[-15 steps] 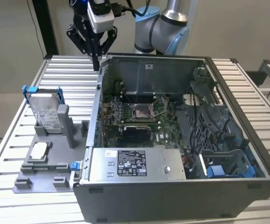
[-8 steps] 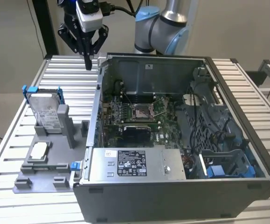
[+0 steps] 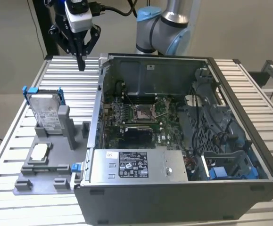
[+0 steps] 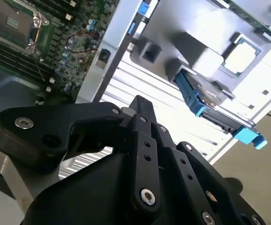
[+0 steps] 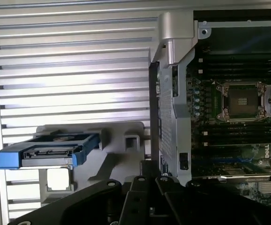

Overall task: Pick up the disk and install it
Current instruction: 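Reach for the disk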

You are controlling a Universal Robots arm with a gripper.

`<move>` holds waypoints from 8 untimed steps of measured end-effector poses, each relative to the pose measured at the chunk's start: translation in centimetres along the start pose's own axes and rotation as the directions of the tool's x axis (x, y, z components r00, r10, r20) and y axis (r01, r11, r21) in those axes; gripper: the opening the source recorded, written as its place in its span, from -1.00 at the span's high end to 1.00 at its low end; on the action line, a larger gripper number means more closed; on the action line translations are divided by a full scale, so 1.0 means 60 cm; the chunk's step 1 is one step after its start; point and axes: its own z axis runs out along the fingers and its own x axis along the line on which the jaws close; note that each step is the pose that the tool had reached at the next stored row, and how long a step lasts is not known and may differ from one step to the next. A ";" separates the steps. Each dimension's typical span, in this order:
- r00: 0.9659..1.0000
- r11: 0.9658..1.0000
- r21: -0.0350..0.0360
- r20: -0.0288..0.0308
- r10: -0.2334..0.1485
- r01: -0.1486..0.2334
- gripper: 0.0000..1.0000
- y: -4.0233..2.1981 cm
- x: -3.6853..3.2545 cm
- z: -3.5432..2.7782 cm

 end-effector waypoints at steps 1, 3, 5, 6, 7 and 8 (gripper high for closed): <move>1.000 1.000 0.000 0.000 0.000 0.000 1.00 0.000 0.005 0.000; 1.000 1.000 0.000 0.000 0.000 0.000 1.00 -0.001 0.013 0.000; 1.000 1.000 0.000 0.000 0.000 0.000 1.00 -0.001 0.021 0.000; 1.000 1.000 0.000 0.000 0.000 0.000 1.00 -0.002 0.024 0.000; 1.000 1.000 0.000 0.000 0.000 0.000 1.00 -0.002 0.028 0.000; 1.000 1.000 0.000 0.000 0.000 0.000 1.00 -0.002 0.033 0.000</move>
